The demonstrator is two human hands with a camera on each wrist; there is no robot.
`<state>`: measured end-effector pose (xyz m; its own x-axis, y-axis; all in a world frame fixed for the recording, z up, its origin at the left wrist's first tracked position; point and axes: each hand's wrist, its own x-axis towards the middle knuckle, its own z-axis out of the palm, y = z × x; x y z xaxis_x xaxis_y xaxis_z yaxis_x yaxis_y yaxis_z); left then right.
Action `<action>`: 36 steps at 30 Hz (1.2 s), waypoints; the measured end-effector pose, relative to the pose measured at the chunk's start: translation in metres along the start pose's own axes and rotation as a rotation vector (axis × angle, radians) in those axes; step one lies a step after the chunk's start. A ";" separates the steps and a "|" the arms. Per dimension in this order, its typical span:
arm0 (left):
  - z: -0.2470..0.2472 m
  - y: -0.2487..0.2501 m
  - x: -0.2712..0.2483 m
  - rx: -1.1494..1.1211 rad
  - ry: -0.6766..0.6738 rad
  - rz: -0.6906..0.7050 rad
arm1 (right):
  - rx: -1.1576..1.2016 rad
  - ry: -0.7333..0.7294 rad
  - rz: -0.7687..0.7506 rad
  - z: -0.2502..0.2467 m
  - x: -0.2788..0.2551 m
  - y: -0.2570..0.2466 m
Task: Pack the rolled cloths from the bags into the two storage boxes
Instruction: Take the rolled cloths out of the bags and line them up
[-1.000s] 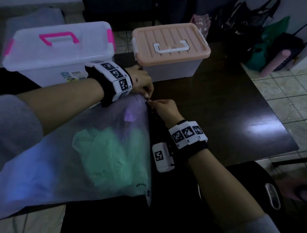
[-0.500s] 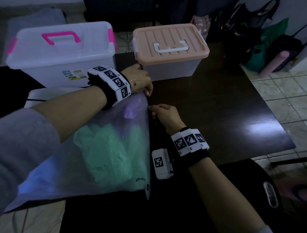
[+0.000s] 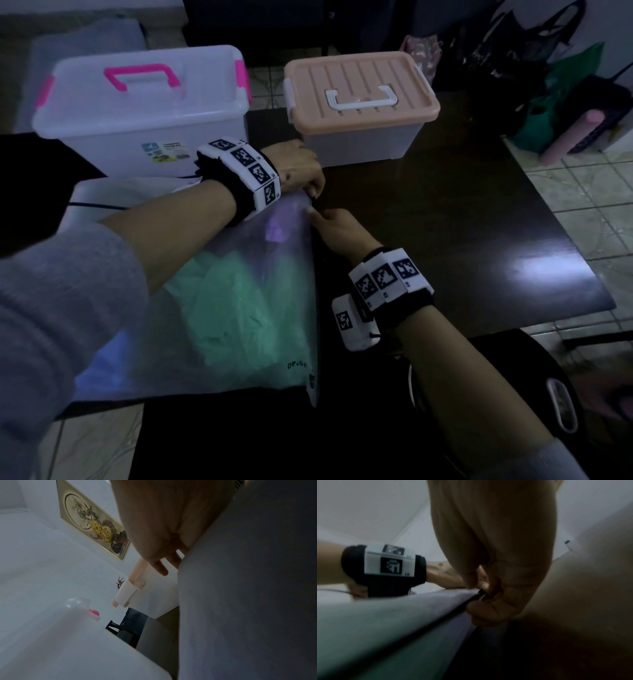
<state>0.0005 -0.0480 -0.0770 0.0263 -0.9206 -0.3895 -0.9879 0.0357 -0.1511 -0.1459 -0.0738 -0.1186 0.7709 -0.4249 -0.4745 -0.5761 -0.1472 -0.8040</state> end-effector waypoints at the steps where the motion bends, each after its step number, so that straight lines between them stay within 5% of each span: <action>1: 0.000 -0.001 0.000 -0.059 -0.002 -0.006 | -0.068 -0.001 -0.035 0.000 0.001 -0.001; 6: 0.001 -0.002 0.002 -0.246 -0.029 -0.088 | -0.201 0.056 -0.120 -0.003 0.000 0.002; 19: 0.001 0.005 0.003 -0.260 -0.042 -0.199 | -0.078 -0.016 -0.074 0.008 -0.026 0.020; 36: -0.013 0.028 -0.010 -0.458 -0.066 -0.504 | -0.284 -0.732 0.226 -0.006 -0.106 0.045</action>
<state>-0.0295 -0.0430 -0.0651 0.4945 -0.7557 -0.4294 -0.8174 -0.5723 0.0658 -0.2553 -0.0405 -0.1017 0.5539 0.2054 -0.8068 -0.7098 -0.3900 -0.5866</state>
